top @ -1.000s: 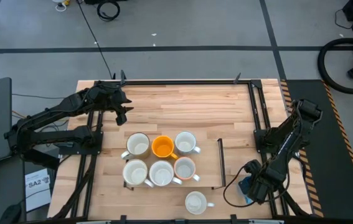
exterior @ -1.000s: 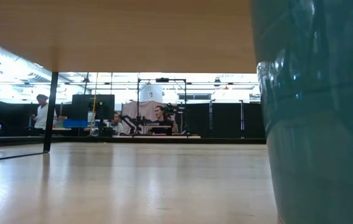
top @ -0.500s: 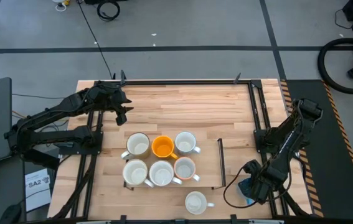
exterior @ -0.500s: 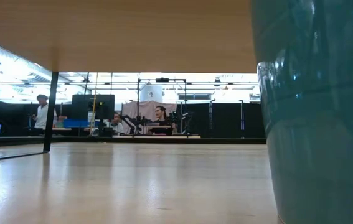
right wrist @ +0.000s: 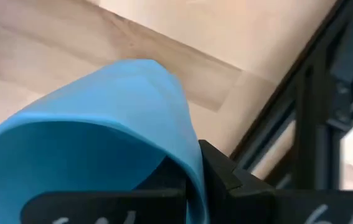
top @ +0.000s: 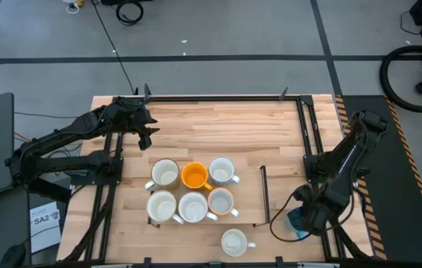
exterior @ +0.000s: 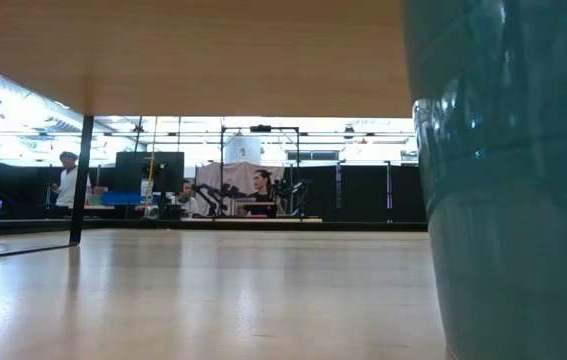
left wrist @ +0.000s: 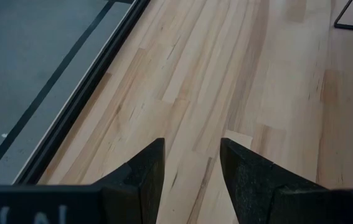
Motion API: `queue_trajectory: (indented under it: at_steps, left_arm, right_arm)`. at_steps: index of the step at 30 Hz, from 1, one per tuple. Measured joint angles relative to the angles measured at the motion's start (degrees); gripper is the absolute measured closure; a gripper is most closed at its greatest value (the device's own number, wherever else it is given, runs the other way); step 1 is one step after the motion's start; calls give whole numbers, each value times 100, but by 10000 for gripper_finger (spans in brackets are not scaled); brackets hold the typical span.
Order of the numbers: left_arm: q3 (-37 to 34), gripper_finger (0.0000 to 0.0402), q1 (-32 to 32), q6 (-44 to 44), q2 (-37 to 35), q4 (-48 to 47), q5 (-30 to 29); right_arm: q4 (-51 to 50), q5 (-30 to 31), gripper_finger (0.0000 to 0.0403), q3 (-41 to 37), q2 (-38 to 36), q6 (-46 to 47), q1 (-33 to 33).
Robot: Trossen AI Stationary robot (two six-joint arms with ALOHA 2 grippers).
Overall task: Place coffee mugs
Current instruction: Put the blue mug on the shelf
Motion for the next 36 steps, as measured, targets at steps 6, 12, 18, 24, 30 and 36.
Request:
queue_trajectory:
  at_steps: [6,12,18,24,30,36]
  left_arm:
    - [0,242,0,-2,0,0,0]
    - [0,242,0,-4,0,0,0]
    - [0,242,-1,-4,0,0,2]
    - [0,242,-1,-7,0,0,2]
    - [0,242,0,-9,0,0,2]
    - [0,242,-1,-109,-2,-1,4]
  right_arm:
    - [-21,2,377,4,-865,-373,-211]
    - [-111,7,377,9,-1854,-766,-563]
    - [-232,44,377,13,-2640,-1208,-921]
    - [-227,336,377,16,-3077,-1850,-1296]
    - [-596,495,377,571,-3111,-2688,-1781]
    - [-1685,925,377,1858,-2732,-3524,-2237]
